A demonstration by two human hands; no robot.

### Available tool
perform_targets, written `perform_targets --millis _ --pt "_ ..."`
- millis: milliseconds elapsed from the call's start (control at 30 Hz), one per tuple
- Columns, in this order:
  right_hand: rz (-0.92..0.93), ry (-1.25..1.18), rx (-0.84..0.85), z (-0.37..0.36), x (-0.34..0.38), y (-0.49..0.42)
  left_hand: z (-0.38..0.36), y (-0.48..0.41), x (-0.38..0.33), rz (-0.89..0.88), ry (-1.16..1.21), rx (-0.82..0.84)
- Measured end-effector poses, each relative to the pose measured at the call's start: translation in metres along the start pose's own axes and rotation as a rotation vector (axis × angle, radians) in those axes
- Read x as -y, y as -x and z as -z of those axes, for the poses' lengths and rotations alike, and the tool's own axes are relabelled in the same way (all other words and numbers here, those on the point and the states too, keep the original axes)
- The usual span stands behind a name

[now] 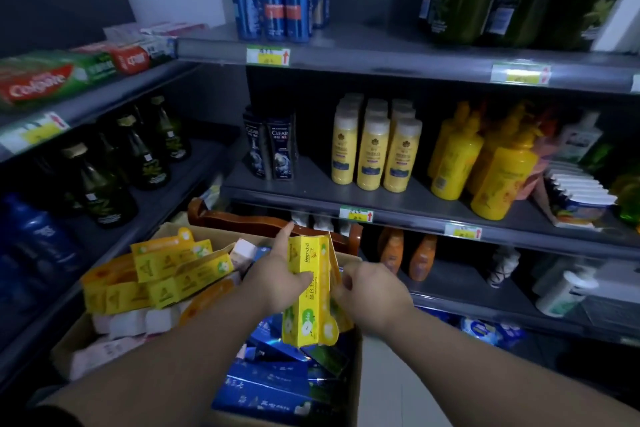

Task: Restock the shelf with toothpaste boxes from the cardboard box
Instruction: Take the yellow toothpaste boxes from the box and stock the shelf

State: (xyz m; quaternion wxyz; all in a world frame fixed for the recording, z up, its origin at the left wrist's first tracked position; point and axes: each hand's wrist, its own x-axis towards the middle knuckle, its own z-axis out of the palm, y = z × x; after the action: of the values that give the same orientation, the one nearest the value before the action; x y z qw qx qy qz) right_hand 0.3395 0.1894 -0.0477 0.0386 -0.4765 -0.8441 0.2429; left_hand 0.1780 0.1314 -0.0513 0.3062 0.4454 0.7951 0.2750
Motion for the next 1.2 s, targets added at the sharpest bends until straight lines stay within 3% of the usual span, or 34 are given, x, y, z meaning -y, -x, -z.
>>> perform_targets --millis 300,567,900,1200 --pt "0.240 0.077 -0.158 0.014 0.102 0.004 0.099 0.077 0.020 -0.091 -0.062 -0.322" --pt "0.584 0.006 -0.296 -0.009 0.256 0.066 0.220 0.257 0.092 0.005 0.002 -0.642" --pt "1.045 -0.086 -0.166 -0.095 0.487 0.269 0.296 0.561 0.216 0.294 0.032 -1.111" --pt "1.337 -0.240 -0.012 -0.157 0.637 0.458 0.299 0.796 0.264 0.418 -0.016 -1.574"
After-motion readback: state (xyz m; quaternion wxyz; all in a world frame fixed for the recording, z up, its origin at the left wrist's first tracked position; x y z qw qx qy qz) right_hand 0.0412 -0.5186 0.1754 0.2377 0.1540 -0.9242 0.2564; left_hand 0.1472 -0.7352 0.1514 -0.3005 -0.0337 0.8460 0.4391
